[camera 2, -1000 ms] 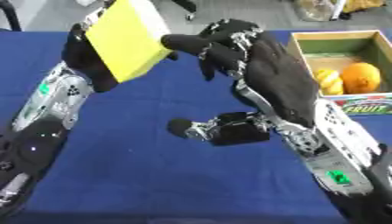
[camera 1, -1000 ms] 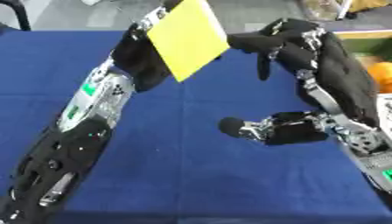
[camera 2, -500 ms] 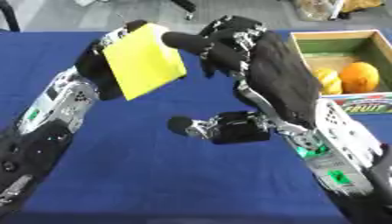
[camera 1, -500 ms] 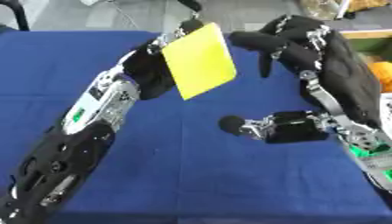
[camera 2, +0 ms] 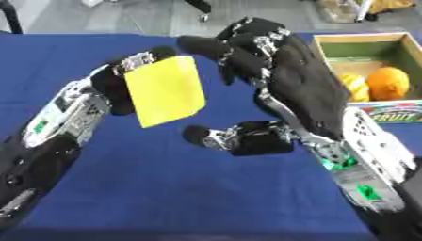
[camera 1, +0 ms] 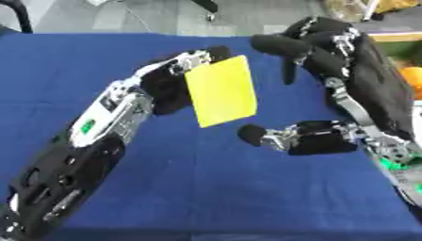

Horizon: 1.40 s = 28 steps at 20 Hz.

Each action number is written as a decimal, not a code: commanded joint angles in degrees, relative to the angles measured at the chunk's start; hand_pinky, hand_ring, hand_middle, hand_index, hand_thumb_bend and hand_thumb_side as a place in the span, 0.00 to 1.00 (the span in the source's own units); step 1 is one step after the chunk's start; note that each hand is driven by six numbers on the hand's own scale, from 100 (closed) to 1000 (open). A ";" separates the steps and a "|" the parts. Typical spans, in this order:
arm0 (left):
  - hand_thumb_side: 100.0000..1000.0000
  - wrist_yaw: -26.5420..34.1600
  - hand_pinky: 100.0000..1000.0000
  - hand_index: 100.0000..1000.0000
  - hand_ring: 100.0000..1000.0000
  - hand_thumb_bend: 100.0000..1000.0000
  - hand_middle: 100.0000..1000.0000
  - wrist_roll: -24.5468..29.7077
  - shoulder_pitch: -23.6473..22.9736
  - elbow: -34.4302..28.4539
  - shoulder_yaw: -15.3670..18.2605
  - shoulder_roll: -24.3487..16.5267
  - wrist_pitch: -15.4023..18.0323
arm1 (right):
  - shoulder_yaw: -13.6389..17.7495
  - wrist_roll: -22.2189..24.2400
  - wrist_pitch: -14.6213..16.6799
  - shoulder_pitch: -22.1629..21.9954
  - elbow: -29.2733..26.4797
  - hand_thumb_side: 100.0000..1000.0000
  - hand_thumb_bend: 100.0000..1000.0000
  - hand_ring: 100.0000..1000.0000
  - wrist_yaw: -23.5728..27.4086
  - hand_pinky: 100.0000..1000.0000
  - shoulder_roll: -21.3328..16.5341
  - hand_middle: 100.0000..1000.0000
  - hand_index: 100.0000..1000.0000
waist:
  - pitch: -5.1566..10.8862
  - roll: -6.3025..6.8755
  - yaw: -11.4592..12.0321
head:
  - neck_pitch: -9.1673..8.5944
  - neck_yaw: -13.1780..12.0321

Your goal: Pick up the objects with one hand, pass them to the other hand, and then place them into the box on the other side of the table.

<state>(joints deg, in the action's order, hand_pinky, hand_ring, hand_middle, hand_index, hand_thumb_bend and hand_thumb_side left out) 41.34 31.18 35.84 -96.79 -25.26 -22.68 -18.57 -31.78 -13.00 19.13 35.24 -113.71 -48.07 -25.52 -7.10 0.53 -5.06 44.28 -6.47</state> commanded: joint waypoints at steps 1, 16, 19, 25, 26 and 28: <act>0.41 -0.70 0.72 0.46 0.46 0.00 0.40 1.47 1.42 -1.99 -0.87 -1.45 -0.68 | 0.39 0.39 0.27 0.54 -0.88 0.23 0.57 0.55 -0.14 0.56 -0.89 0.23 0.86 | 1.13 -0.57 -0.03 | -0.16 -0.19; 0.41 -0.95 0.72 0.46 0.46 0.00 0.40 3.07 3.37 -3.89 -2.76 -1.81 -2.33 | -0.16 2.14 2.16 0.41 -0.88 0.19 0.54 0.55 1.40 0.56 -1.18 0.20 0.78 | 1.11 -0.39 -0.10 | -0.16 -0.30; 0.42 -1.13 0.72 0.46 0.46 0.00 0.40 3.24 3.38 -3.69 -2.90 -1.62 -2.38 | -0.21 1.97 1.83 0.37 -0.88 0.14 0.51 0.54 2.49 0.55 -1.08 0.19 0.67 | 1.12 -0.40 -0.11 | -0.16 -0.37; 0.42 -1.24 0.72 0.46 0.46 0.00 0.41 3.23 3.33 -3.15 -3.02 -1.43 -2.51 | -0.02 -0.46 0.13 0.18 -0.88 0.03 0.39 0.52 4.54 0.53 -0.94 0.19 0.44 | 1.10 -0.44 -0.11 | -0.16 -0.42; 0.42 -1.24 0.72 0.46 0.46 0.00 0.41 3.22 3.32 -3.02 -3.05 -1.41 -2.55 | 0.00 -1.18 -0.17 0.15 -0.88 0.01 0.37 0.51 4.83 0.52 -0.91 0.18 0.39 | 1.10 -0.45 -0.12 | -0.16 -0.44; 0.42 -1.25 0.72 0.46 0.46 0.00 0.41 3.18 3.29 -2.75 -3.08 -1.34 -2.60 | 0.00 -2.70 -0.70 0.09 -0.88 0.00 0.35 0.50 5.34 0.51 -0.87 0.18 0.35 | 1.11 -0.46 -0.14 | -0.16 -0.46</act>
<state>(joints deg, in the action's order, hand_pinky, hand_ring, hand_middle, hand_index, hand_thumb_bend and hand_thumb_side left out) 40.30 34.06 38.80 -99.39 -27.78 -23.32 -20.93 -33.40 -14.21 19.15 34.24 -113.72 -43.52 -25.69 -7.10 0.53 -5.16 44.28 -6.76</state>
